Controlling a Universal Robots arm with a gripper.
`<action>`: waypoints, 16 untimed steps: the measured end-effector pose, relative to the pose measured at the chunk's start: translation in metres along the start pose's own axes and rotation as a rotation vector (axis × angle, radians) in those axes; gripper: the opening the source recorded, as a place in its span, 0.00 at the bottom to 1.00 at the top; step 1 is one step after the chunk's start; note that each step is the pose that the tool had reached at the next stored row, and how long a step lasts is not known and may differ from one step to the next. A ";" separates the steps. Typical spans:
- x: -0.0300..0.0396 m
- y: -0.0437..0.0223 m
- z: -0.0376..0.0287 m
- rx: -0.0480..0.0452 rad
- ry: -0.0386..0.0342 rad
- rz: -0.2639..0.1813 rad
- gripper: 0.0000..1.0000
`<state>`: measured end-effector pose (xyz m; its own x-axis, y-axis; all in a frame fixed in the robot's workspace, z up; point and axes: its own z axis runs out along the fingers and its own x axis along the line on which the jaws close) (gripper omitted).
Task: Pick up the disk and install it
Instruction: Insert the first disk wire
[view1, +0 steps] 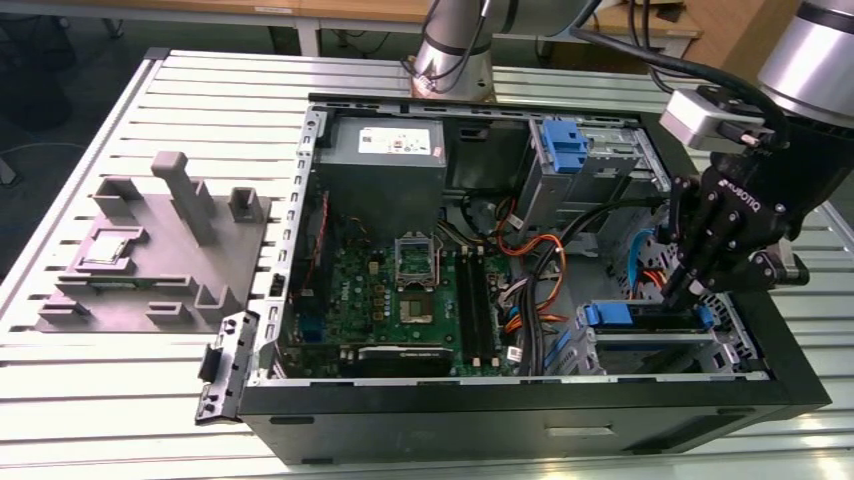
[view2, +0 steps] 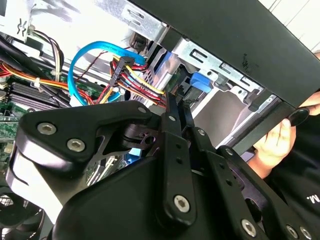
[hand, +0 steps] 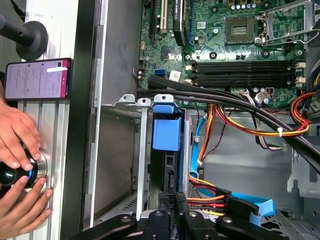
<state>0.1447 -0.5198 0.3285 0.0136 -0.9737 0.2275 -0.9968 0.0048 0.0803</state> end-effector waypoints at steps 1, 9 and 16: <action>0.0000 -0.0001 0.0000 0.0000 0.0000 0.000 0.16; 0.0001 -0.0001 -0.0001 -0.0010 -0.0014 0.005 0.16; 0.0002 0.0000 -0.0009 -0.0028 -0.0051 0.012 0.16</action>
<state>0.1448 -0.5198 0.3294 0.0016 -0.9747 0.2235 -0.9966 0.0167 0.0803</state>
